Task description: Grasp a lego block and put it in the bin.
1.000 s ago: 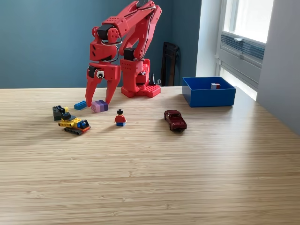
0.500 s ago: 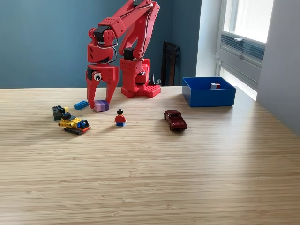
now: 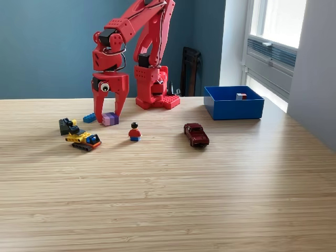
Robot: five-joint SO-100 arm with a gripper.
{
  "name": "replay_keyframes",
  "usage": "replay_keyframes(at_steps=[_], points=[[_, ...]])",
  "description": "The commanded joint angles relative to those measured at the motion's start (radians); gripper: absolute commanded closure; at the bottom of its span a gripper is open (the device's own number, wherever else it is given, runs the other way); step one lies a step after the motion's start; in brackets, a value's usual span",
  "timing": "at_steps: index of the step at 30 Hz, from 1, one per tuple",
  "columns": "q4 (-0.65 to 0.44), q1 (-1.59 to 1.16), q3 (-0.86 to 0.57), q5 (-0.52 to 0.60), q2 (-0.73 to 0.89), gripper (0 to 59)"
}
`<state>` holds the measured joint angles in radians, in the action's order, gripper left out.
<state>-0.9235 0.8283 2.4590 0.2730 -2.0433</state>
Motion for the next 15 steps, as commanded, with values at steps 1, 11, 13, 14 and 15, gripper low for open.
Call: replay_keyframes(at_steps=[1,11,13,14,15], points=[[-0.133,-0.060,-0.229,-0.034,-0.012,58.5],[-0.641,-0.321,-0.807,-0.063,-0.011,58.5],[-0.686,-0.396,-0.902,-0.075,-0.011,58.5],[-0.699,-0.437,-0.942,-0.081,-0.011,58.5],[-0.706,-0.480,-0.977,-0.083,-0.011,58.5]])
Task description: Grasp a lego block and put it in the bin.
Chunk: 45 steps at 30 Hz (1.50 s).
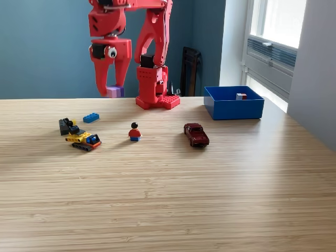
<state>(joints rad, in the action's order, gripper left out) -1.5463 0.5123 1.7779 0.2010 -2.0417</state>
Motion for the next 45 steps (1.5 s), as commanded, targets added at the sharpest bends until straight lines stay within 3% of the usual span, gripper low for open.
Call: replay_keyframes(at_steps=[1,8,24,36,45], points=[[-0.084,-0.212,-0.328,-0.012,-0.012,58.5],[-0.083,-0.635,-0.417,0.008,-0.011,58.5],[0.003,-1.574,-0.123,-0.002,-0.011,58.5],[0.086,-1.841,-0.011,0.025,0.003,58.5],[0.083,-1.858,-0.152,0.080,0.272,58.5]])
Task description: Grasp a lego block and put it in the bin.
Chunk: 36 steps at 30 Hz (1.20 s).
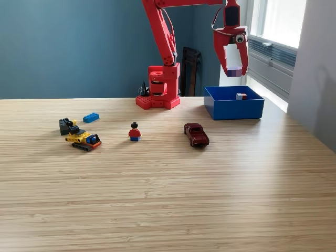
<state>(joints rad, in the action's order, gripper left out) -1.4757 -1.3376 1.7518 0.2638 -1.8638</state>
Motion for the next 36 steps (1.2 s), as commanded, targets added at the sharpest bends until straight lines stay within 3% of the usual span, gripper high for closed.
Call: replay_keyframes(at_steps=[1,9,13,15,16,21,25,27,32,36], points=[[0.011,-0.005,-0.147,0.020,0.124,58.5],[0.005,0.009,-0.279,0.011,0.308,56.8],[-0.018,0.014,-0.304,0.009,0.353,29.1],[-0.029,0.017,-0.324,0.002,0.362,20.0],[-0.041,0.018,-0.341,-0.002,0.362,18.9],[-0.129,0.023,-0.471,-0.003,0.360,19.5],[-0.169,0.044,-0.578,0.023,0.351,23.9],[-0.179,0.069,-0.630,0.038,0.351,29.1],[-0.236,0.193,-0.779,0.057,0.345,51.5],[-0.244,0.394,-0.753,0.069,0.345,58.5]])
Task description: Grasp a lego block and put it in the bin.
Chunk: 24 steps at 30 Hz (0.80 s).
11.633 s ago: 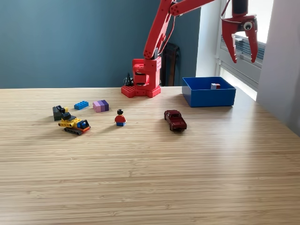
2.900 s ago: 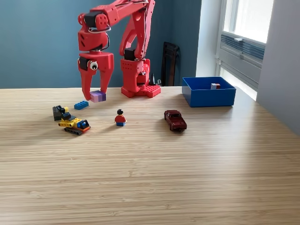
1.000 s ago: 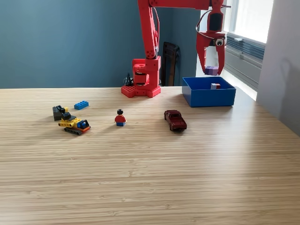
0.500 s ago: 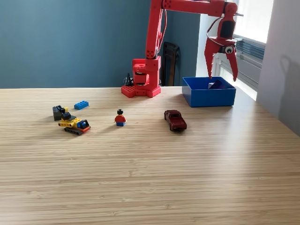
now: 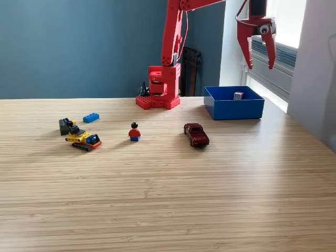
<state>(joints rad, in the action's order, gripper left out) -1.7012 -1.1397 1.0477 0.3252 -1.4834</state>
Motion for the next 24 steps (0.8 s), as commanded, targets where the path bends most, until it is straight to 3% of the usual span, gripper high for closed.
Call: replay_keyframes(at_steps=[1,11,24], points=[[-0.018,0.253,-0.034,0.008,-0.035,58.5],[-0.015,0.689,0.011,-0.055,-0.034,58.5],[-0.015,0.726,-0.008,-0.071,-0.031,58.5]])
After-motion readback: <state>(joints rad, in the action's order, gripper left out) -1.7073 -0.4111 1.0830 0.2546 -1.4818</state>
